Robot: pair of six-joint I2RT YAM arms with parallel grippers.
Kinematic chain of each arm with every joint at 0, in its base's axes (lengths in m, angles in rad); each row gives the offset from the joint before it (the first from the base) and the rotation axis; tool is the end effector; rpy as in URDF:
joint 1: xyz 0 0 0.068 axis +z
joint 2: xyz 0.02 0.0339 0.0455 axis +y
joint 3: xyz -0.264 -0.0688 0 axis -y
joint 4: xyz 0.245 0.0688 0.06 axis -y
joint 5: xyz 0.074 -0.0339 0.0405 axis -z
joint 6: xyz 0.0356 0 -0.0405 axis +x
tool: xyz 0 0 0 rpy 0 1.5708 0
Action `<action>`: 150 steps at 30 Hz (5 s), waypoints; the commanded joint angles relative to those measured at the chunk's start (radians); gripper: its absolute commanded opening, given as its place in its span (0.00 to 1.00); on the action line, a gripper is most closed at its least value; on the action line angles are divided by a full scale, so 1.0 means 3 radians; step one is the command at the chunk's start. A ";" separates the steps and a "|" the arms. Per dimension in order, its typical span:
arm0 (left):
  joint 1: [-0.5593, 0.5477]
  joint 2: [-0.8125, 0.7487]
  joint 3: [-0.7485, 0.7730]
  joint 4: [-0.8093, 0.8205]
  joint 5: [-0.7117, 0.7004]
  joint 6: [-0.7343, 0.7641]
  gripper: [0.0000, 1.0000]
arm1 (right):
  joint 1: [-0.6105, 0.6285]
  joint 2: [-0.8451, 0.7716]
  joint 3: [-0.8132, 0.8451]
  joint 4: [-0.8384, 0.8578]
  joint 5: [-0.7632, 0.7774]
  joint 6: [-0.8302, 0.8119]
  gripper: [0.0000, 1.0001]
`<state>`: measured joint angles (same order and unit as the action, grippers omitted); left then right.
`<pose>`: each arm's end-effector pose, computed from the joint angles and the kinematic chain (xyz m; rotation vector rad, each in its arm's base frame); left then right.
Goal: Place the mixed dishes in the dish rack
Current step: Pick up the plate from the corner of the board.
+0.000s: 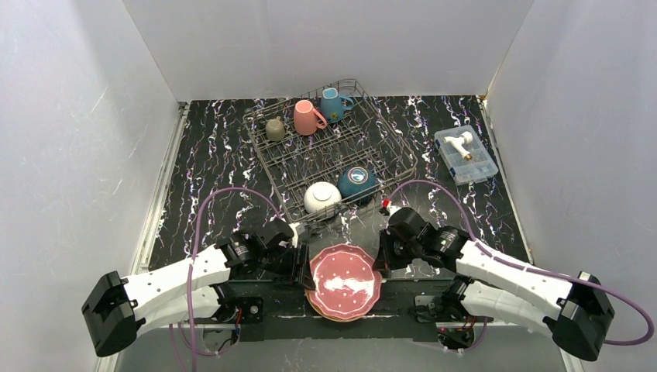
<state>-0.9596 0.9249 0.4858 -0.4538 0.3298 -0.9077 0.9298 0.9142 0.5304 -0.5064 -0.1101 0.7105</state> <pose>0.0915 -0.1507 0.1906 0.2367 2.7928 -1.0699 0.1029 0.1445 0.2015 -0.3409 2.6246 0.7846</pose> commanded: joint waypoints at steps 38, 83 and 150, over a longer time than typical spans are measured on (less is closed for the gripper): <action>-0.0165 0.0819 0.0498 0.0363 0.0037 0.0019 0.43 | 0.0016 -0.0358 0.0840 -0.0679 0.0549 -0.0084 0.01; -0.0189 0.1351 0.0401 0.0809 -0.0010 -0.0109 0.00 | 0.0014 -0.0879 0.0442 -0.0825 0.0616 0.0196 0.25; -0.0207 0.1410 0.0285 0.1047 0.0097 -0.0150 0.00 | 0.0014 -0.2068 -0.0763 0.0251 -0.0200 0.1233 0.44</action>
<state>-1.0100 1.3327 0.5972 -0.1257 0.3832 -0.9771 0.9302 0.3061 0.2852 -0.6380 -0.0895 1.0321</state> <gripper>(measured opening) 0.111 0.475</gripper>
